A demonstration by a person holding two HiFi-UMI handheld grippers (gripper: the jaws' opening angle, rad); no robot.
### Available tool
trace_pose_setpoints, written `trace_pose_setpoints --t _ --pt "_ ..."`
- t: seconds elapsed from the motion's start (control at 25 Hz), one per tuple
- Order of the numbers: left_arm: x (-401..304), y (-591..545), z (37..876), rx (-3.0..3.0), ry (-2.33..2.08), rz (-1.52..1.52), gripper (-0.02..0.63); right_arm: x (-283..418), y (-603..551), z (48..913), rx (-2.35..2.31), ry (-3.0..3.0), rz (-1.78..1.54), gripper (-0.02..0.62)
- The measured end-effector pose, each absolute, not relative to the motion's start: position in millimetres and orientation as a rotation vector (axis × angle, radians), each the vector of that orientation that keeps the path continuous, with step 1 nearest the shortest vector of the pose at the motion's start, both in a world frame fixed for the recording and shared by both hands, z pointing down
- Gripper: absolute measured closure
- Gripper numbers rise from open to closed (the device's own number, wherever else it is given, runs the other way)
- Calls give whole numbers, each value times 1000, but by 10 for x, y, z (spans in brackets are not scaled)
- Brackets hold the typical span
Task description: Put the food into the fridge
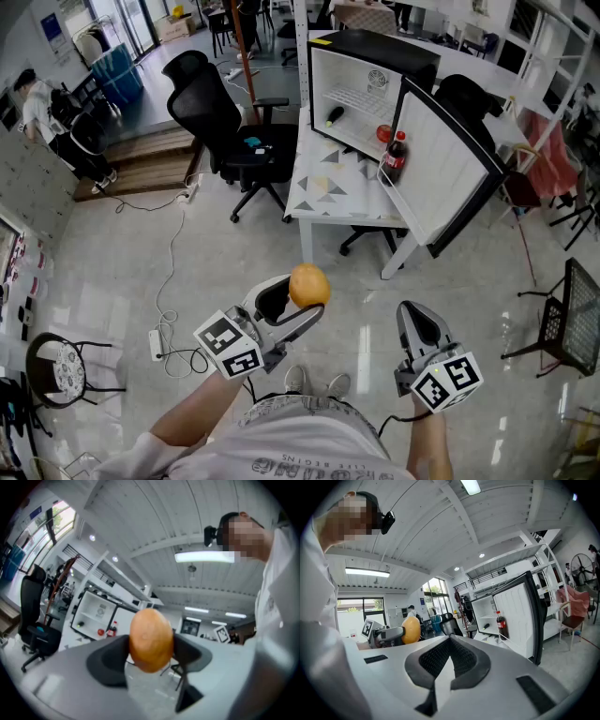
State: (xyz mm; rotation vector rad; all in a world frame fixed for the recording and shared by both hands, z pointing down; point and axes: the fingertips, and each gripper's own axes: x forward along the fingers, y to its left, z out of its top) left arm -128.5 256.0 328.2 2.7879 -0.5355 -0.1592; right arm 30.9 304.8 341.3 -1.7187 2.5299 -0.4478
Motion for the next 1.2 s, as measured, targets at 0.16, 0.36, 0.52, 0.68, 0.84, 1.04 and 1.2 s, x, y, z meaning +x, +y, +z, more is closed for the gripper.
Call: trace_pose_setpoints --t 0.16,0.36,0.52,0.68,0.84,1.04,1.2 --pt "-1286 2606 3298 2782 -534 -156 301 317 3081 3409 -1722 2519 -450 594" --pt "-1259 2681 3305 2778 -538 -156 302 344 3137 3396 -1732 2513 -432 594" --pt "-1186 2765 3293 2784 -552 -156 302 390 3183 3390 -1746 2531 -407 594" --pt "-1119 2866 3276 2784 -574 -160 302 429 3257 3382 -1709 2543 -412 594" --pt "-1048 2974 3292 2777 -604 -162 302 526 3319 3387 -1678 2542 -421 594" --pt "-910 3065 3279 2774 -643 -173 302 663 3371 3384 -1638 2558 -415 594" --pt "-790 3123 3273 2779 -652 -166 302 761 3388 3395 -1611 2559 -423 594"
